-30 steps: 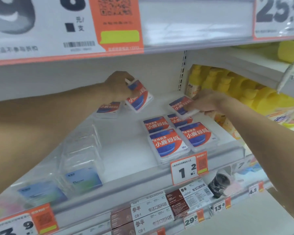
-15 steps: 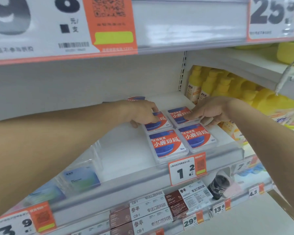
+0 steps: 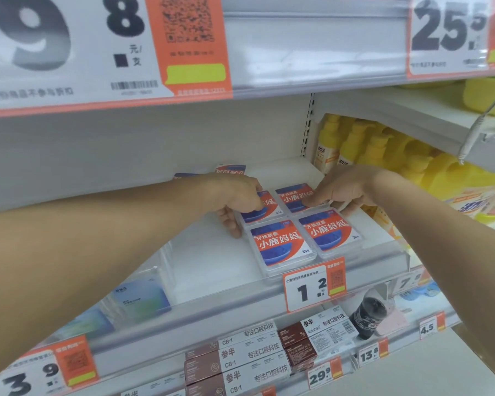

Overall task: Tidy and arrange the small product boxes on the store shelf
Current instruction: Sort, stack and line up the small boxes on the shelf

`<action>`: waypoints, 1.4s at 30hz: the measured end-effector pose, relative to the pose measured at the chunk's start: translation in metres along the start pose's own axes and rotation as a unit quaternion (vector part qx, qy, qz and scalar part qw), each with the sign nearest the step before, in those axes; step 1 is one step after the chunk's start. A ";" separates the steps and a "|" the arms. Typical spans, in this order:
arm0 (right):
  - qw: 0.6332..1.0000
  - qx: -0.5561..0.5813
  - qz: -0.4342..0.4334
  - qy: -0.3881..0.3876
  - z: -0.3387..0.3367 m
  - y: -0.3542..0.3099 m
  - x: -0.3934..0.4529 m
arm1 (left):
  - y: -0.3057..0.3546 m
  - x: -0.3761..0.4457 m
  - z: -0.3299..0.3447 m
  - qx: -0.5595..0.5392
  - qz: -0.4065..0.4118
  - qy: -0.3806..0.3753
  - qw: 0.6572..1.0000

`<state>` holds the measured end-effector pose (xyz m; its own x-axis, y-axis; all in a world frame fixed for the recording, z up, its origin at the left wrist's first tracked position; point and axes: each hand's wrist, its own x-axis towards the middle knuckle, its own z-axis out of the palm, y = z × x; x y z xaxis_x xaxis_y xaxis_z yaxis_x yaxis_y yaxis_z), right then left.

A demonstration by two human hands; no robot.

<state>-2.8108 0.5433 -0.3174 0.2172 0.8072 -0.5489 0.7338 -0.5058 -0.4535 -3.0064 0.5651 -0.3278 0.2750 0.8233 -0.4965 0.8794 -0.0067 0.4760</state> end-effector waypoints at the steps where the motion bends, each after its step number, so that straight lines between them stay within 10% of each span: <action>1: 1.000 -0.003 -0.001 -0.002 0.000 0.000 -0.001 | 0.001 0.000 0.000 0.006 -0.001 0.000 1.000; 25: 0.995 -0.077 0.026 -0.065 -0.007 -0.003 -0.014 | -0.005 0.003 0.007 0.105 0.070 0.063 0.990; 33: 0.914 -0.264 -0.220 0.217 0.020 -0.072 -0.009 | -0.051 0.011 -0.077 0.212 0.066 0.240 0.945; 42: 0.949 -0.219 -0.204 0.098 0.066 -0.136 0.091 | -0.099 0.058 -0.087 0.291 0.025 0.093 0.952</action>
<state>-2.9332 0.6657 -0.3525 -0.0588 0.9715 -0.2294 0.9704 0.0017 -0.2413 -3.1113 0.6627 -0.3400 0.2956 0.9000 -0.3203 0.9484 -0.3167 -0.0146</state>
